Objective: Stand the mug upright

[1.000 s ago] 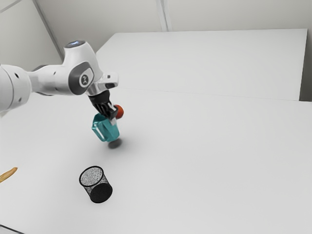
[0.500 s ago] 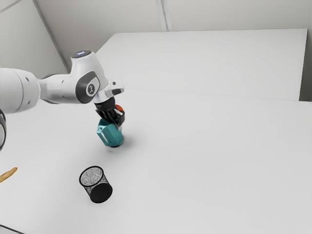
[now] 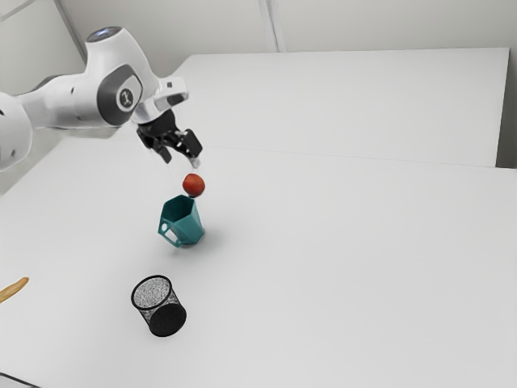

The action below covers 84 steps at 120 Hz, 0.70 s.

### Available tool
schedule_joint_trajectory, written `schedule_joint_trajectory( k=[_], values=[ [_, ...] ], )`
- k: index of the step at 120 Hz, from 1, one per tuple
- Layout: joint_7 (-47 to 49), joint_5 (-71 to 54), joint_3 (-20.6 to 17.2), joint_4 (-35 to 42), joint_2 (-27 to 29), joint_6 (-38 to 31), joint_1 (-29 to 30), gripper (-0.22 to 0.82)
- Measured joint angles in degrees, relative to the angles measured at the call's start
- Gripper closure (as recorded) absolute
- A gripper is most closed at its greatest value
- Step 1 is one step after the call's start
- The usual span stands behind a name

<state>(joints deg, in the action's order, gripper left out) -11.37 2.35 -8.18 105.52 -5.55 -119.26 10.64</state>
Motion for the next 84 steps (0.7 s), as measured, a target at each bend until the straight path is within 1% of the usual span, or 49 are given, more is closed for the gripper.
schedule_joint_trajectory(
  k=[21, 38, 57, 84],
  values=[
    [0.3, 0.3, 0.1, -9.6, 2.2, 10.5, 0.0, 0.02],
    [0.5, 0.4, 0.3, -11.9, 3.8, 17.1, 0.0, 0.01],
    [0.6, 0.5, 0.4, -12.1, 4.4, 20.5, 0.1, 0.01],
    [0.8, 0.5, 0.4, -12.1, 4.5, 22.5, 0.2, 0.0]
  ],
)
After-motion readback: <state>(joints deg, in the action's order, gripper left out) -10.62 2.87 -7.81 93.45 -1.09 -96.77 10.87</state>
